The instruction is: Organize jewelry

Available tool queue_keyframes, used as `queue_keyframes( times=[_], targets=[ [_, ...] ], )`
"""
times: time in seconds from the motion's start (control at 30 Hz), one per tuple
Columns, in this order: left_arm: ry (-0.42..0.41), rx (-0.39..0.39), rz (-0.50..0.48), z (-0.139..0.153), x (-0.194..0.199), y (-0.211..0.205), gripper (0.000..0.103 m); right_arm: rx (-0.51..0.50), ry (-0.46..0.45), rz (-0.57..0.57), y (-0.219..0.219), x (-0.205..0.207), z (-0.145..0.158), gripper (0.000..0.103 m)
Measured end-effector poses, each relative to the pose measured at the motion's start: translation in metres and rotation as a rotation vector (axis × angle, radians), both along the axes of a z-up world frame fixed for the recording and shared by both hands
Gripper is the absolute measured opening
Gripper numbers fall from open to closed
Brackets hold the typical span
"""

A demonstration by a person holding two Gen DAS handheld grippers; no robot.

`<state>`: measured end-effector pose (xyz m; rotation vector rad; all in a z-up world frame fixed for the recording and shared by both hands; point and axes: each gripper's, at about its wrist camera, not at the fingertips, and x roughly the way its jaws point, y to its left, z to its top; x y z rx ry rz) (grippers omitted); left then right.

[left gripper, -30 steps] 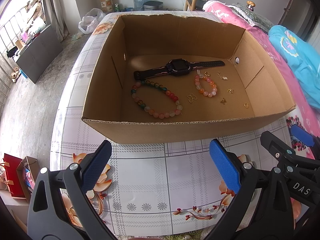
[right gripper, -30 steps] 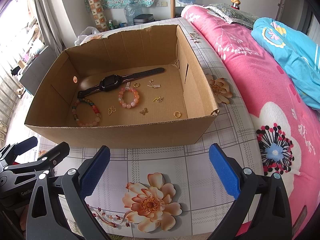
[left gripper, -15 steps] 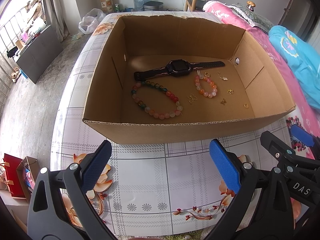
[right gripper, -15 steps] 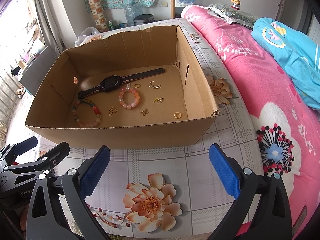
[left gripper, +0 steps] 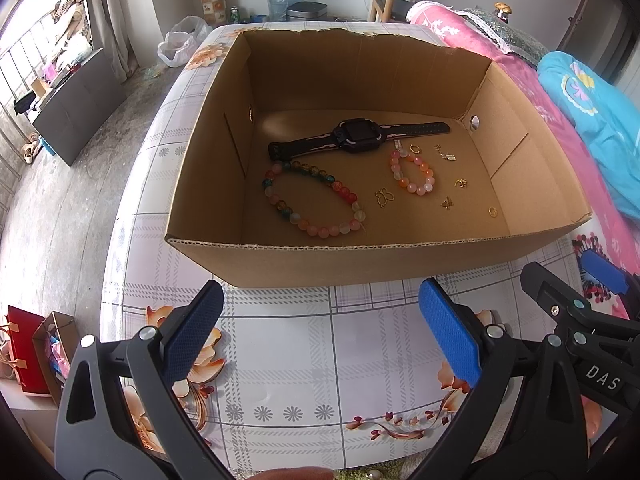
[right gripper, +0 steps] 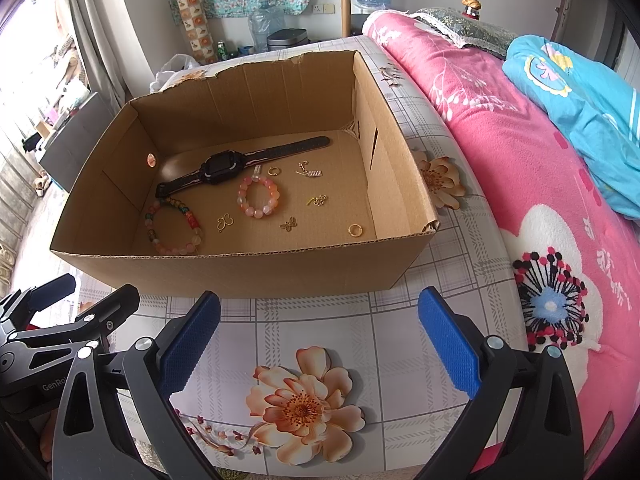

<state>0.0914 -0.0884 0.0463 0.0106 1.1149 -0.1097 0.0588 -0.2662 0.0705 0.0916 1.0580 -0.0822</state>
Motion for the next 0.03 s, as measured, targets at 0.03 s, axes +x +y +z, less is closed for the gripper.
queue_keyframes(
  times=[0.03],
  targets=[
    [0.000,-0.001,0.000,0.0002,-0.0002,-0.0002,0.094,0.000,-0.001,0.000,-0.0001,0.0000,0.0000,0.096]
  ],
)
